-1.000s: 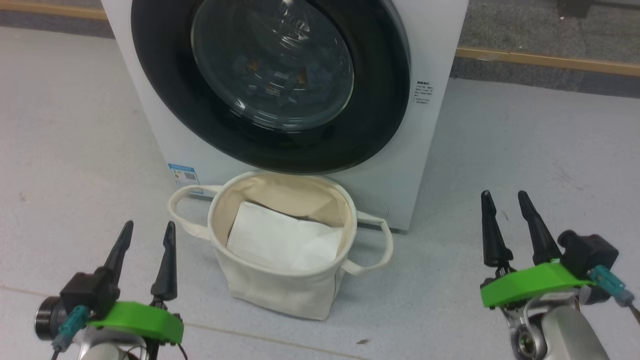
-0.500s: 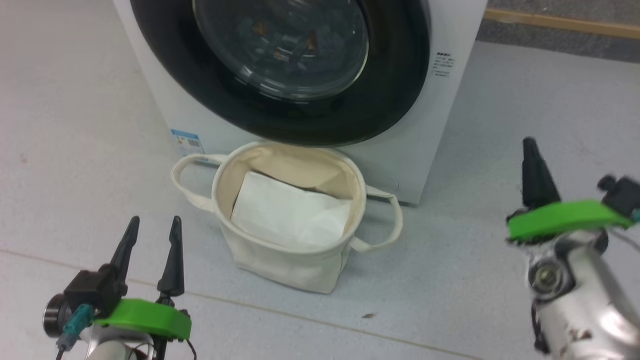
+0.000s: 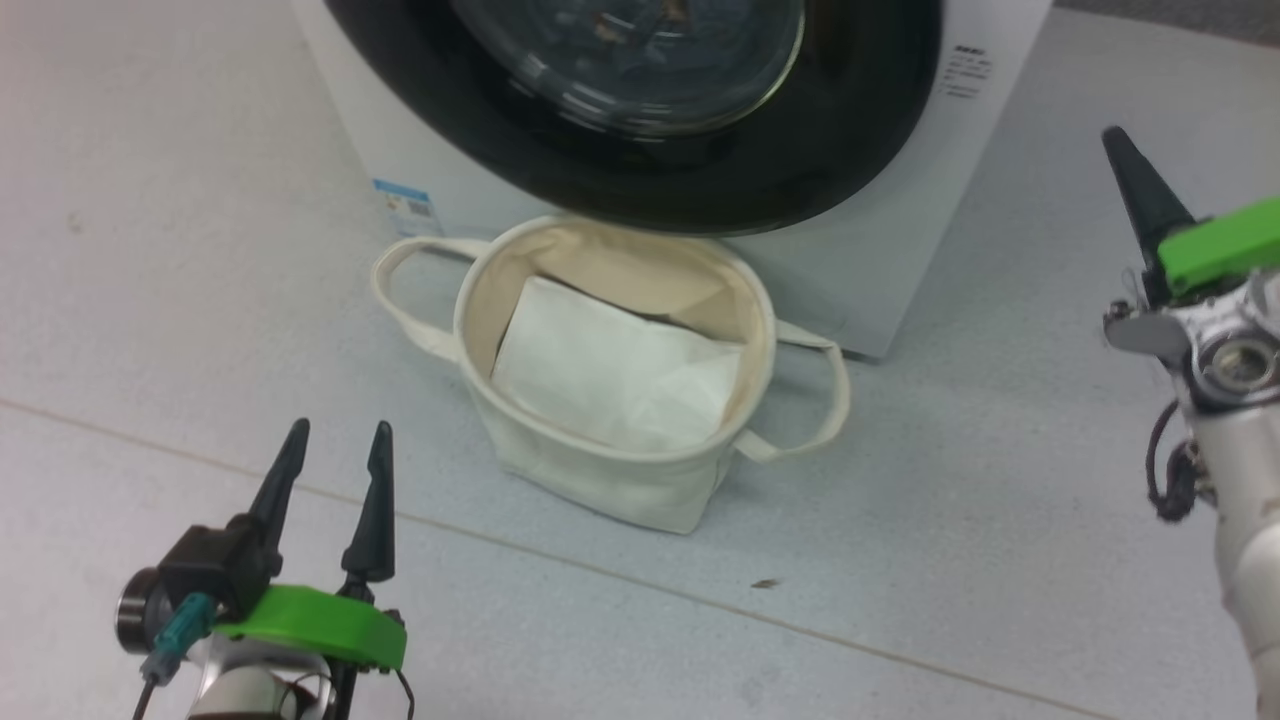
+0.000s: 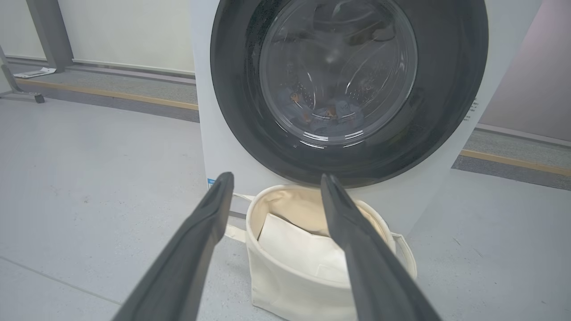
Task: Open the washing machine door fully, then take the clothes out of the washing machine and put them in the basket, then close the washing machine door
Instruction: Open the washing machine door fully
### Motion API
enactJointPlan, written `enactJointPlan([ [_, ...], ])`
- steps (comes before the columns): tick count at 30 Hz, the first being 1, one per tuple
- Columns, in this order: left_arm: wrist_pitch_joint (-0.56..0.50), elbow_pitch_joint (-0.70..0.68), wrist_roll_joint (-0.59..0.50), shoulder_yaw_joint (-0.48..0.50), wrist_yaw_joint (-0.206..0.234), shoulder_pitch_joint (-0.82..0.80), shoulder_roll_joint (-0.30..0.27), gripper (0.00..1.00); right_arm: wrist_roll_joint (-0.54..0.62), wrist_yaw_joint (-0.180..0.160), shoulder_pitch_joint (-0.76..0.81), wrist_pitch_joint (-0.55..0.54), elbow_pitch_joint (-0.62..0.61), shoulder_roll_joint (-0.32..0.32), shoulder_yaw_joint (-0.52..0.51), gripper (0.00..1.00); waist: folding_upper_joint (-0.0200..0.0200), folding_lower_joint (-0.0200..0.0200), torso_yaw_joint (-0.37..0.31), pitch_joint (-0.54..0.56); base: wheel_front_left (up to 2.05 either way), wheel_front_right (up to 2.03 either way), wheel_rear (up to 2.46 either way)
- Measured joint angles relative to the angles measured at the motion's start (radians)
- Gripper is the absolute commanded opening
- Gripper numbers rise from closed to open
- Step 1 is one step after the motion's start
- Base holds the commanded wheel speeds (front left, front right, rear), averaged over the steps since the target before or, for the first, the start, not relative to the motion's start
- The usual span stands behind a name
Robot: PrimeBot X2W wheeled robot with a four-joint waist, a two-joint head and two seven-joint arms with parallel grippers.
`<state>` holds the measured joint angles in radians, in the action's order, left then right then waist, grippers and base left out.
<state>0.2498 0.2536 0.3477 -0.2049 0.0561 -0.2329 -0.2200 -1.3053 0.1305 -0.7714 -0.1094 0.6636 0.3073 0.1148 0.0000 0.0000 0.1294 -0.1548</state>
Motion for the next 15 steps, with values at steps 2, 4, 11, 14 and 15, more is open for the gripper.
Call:
enactJointPlan([
  [2,0.0,0.009,-0.006,0.0,-0.006,0.0,0.005,1.0,-0.051,0.0,-0.046,-0.07,0.044,0.003,0.0,0.0,0.0,0.0,0.01,-0.012,0.0,0.0,0.0],
  [4,0.0,0.019,-0.012,0.0,-0.017,-0.001,0.013,1.0,-0.089,0.0,-0.089,-0.129,0.088,0.009,-0.001,0.0,0.0,0.0,0.025,-0.02,0.0,0.0,0.0],
  [11,0.0,0.033,-0.023,0.017,-0.043,-0.007,0.045,1.0,-0.124,0.0,-0.221,-0.202,0.173,0.029,0.001,0.0,0.0,0.0,0.073,-0.043,0.0,0.0,0.0],
  [14,0.0,0.031,-0.039,0.035,-0.049,-0.016,0.052,1.0,-0.128,0.0,-0.272,-0.207,0.202,0.035,0.005,0.0,0.0,0.0,0.086,-0.059,0.0,0.0,0.0],
  [15,0.0,0.026,-0.043,0.042,-0.049,-0.018,0.055,1.0,-0.128,0.0,-0.289,-0.207,0.21,0.04,0.006,0.0,0.0,0.0,0.09,-0.066,0.0,0.0,0.0],
])
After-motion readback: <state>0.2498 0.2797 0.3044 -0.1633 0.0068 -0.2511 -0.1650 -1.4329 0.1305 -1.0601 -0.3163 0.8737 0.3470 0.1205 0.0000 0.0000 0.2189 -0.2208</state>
